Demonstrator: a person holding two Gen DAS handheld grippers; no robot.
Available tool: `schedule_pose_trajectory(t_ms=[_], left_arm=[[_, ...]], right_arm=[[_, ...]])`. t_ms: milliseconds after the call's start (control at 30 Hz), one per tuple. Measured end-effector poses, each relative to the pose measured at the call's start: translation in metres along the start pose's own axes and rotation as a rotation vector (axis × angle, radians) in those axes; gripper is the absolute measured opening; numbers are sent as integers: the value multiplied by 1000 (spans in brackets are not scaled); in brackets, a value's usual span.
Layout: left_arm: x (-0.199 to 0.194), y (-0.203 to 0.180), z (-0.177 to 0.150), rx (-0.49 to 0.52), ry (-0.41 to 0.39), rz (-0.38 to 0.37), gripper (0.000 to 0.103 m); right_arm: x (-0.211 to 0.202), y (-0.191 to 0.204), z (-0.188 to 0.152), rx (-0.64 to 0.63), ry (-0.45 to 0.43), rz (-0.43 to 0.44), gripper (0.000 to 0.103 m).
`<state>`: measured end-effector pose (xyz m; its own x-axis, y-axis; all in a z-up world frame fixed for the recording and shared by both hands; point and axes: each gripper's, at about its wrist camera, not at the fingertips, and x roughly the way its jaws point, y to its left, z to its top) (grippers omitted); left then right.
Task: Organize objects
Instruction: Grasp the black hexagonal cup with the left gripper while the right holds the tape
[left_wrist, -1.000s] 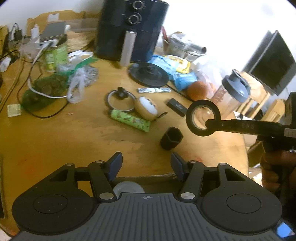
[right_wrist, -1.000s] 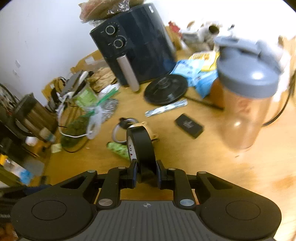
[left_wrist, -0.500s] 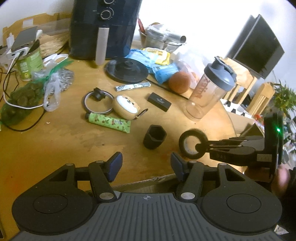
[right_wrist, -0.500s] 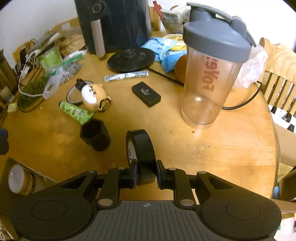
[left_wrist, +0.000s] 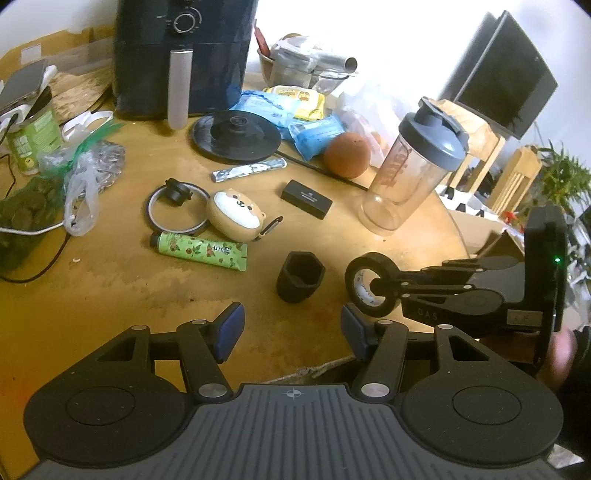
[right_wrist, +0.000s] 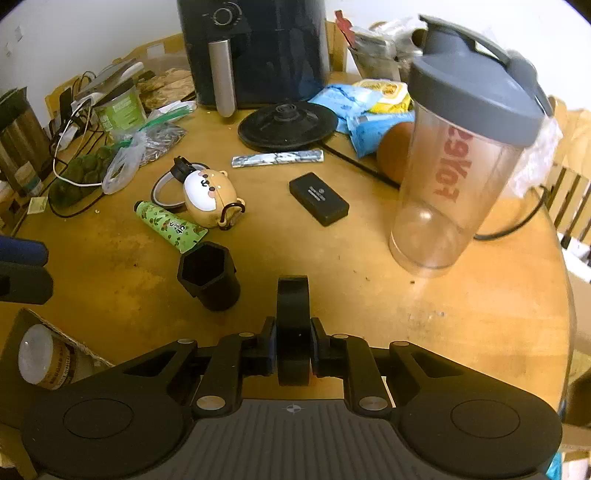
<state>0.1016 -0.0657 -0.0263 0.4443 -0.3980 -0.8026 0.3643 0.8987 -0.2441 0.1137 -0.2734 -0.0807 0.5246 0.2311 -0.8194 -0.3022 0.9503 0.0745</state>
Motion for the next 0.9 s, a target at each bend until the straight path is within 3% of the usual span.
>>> schedule_pose_trajectory(t_ms=[233, 667, 900], left_arm=[[18, -6, 8, 56, 9, 18, 57], [66, -20, 18, 259, 2, 30, 57], [93, -28, 22, 350, 37, 30, 57]], right_arm=[[-11, -5, 3, 35, -24, -5, 20], [-49, -24, -3, 153, -69, -33, 20], [-64, -29, -9, 195, -86, -48, 20]])
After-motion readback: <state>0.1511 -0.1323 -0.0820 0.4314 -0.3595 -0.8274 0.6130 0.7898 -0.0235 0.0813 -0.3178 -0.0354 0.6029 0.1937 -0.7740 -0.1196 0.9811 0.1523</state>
